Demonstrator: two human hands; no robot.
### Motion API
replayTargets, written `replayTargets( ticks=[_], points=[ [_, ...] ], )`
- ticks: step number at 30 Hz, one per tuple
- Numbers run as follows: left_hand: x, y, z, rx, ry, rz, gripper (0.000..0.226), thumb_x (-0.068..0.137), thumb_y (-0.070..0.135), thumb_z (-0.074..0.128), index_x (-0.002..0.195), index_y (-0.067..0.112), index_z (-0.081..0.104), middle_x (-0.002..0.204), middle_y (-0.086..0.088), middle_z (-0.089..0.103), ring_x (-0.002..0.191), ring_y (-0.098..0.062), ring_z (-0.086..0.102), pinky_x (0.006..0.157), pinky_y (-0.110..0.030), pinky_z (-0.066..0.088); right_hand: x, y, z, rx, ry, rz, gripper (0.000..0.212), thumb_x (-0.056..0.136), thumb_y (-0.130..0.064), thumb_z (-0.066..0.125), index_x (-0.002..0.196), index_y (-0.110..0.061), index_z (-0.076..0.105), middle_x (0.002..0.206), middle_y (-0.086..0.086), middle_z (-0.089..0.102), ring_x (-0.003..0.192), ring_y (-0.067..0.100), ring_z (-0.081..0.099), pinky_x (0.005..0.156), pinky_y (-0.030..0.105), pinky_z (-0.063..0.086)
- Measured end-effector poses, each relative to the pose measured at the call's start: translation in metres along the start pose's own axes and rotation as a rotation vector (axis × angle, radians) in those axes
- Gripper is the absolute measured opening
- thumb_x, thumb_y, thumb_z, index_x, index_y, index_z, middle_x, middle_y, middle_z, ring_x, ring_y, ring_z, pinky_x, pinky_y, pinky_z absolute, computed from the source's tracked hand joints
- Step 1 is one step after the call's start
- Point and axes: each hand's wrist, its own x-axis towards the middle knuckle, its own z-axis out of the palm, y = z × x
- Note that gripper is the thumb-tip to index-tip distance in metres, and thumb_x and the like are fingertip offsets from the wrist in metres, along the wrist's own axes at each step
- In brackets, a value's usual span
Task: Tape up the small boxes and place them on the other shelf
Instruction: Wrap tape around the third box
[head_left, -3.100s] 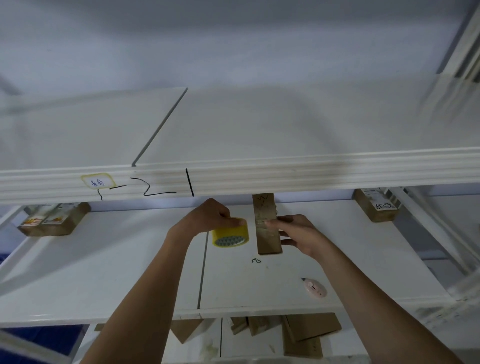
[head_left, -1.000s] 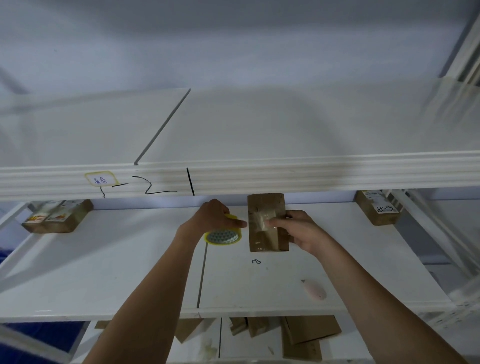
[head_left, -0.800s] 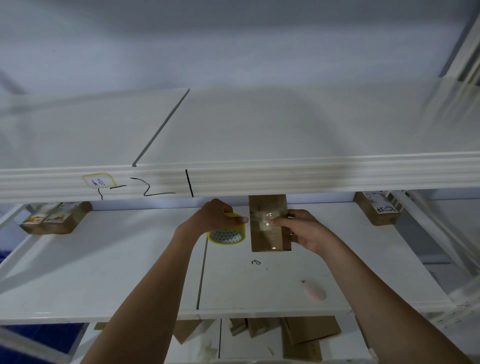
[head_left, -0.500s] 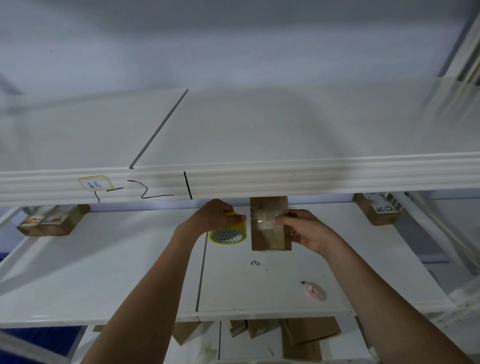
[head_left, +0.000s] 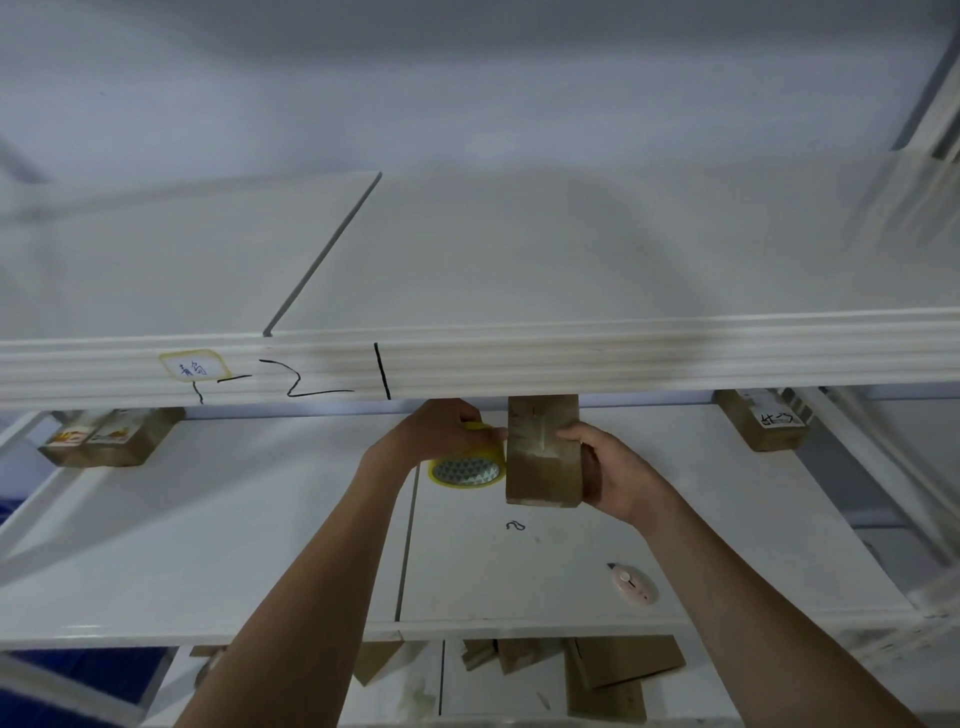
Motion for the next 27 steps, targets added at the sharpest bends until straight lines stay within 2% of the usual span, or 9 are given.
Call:
replayTargets(
  ticks=[4, 7, 9, 11, 15, 18, 20, 25, 27],
  points=[
    [0.001, -0.003, 0.006, 0.044, 0.022, 0.029, 0.042, 0.082, 0.052, 0.074, 0.067, 0.014, 0.067, 0.064, 0.002, 0.057, 0.066, -0.013, 0.059, 0.061, -0.022, 0.045, 0.008, 0.001, 0.006, -0.118, 0.053, 0.016, 0.027, 0.100, -0.026, 0.057, 0.122, -0.013, 0.066, 0.111, 0.009, 0.075, 0.102, 0.024, 0.072, 0.089, 0.039, 0.056],
    [0.000, -0.009, 0.014, 0.074, 0.061, 0.023, 0.037, 0.084, 0.047, 0.074, 0.062, 0.021, 0.062, 0.059, 0.008, 0.055, 0.060, -0.008, 0.056, 0.058, -0.018, 0.042, 0.019, 0.007, 0.000, -0.211, 0.074, 0.019, 0.029, 0.099, -0.025, 0.062, 0.126, -0.014, 0.065, 0.114, 0.006, 0.075, 0.112, 0.025, 0.068, 0.103, 0.048, 0.050],
    [0.000, -0.012, 0.017, 0.075, 0.068, 0.003, 0.037, 0.083, 0.049, 0.074, 0.060, 0.024, 0.061, 0.059, 0.009, 0.056, 0.060, -0.007, 0.056, 0.058, -0.018, 0.043, 0.022, 0.011, -0.003, -0.271, 0.111, 0.027, 0.035, 0.095, -0.028, 0.067, 0.128, -0.014, 0.063, 0.118, 0.005, 0.073, 0.116, 0.025, 0.065, 0.105, 0.051, 0.048],
    [0.001, -0.013, 0.019, 0.092, 0.060, -0.010, 0.039, 0.082, 0.052, 0.074, 0.063, 0.019, 0.064, 0.060, 0.007, 0.057, 0.061, -0.010, 0.058, 0.061, -0.021, 0.045, 0.025, 0.015, -0.002, -0.300, 0.167, 0.021, 0.045, 0.090, -0.031, 0.073, 0.130, -0.015, 0.060, 0.121, 0.004, 0.070, 0.114, 0.024, 0.064, 0.101, 0.050, 0.051],
    [0.005, -0.007, 0.021, 0.147, 0.043, -0.023, 0.039, 0.080, 0.051, 0.076, 0.065, 0.017, 0.064, 0.062, 0.004, 0.059, 0.063, -0.014, 0.059, 0.063, -0.024, 0.046, 0.024, 0.016, 0.017, -0.486, 0.148, -0.033, 0.050, 0.077, -0.041, 0.085, 0.118, -0.023, 0.063, 0.111, -0.003, 0.072, 0.105, 0.016, 0.066, 0.082, 0.032, 0.055],
    [0.007, -0.002, 0.022, 0.170, 0.059, -0.035, 0.046, 0.078, 0.050, 0.077, 0.055, 0.018, 0.053, 0.054, 0.004, 0.050, 0.056, -0.013, 0.050, 0.059, -0.026, 0.040, 0.030, 0.019, 0.026, -0.593, 0.224, -0.052, 0.081, 0.059, -0.048, 0.093, 0.122, -0.020, 0.052, 0.112, -0.003, 0.066, 0.101, 0.012, 0.064, 0.072, 0.027, 0.052],
    [0.007, -0.001, 0.021, 0.184, 0.064, -0.029, 0.050, 0.077, 0.052, 0.077, 0.054, 0.017, 0.050, 0.054, 0.003, 0.047, 0.056, -0.015, 0.048, 0.059, -0.029, 0.038, 0.035, 0.020, 0.026, -0.598, 0.263, -0.051, 0.097, 0.045, -0.053, 0.096, 0.123, -0.019, 0.048, 0.113, -0.002, 0.066, 0.099, 0.012, 0.064, 0.075, 0.031, 0.056],
    [0.001, 0.000, 0.021, 0.157, 0.009, -0.038, 0.051, 0.085, 0.056, 0.069, 0.059, 0.015, 0.054, 0.058, 0.002, 0.053, 0.056, -0.012, 0.050, 0.060, -0.026, 0.039, 0.033, 0.017, 0.026, -0.644, 0.298, -0.071, 0.092, 0.041, -0.060, 0.094, 0.118, -0.025, 0.057, 0.108, -0.006, 0.069, 0.095, 0.011, 0.066, 0.070, 0.031, 0.055],
    [-0.002, 0.000, 0.016, 0.114, -0.010, -0.016, 0.047, 0.088, 0.055, 0.066, 0.068, 0.012, 0.063, 0.064, 0.001, 0.058, 0.061, -0.013, 0.053, 0.060, -0.024, 0.040, 0.031, 0.016, 0.024, -0.630, 0.325, -0.079, 0.084, 0.045, -0.057, 0.093, 0.116, -0.026, 0.059, 0.106, -0.006, 0.069, 0.094, 0.011, 0.066, 0.066, 0.028, 0.051]
  ],
)
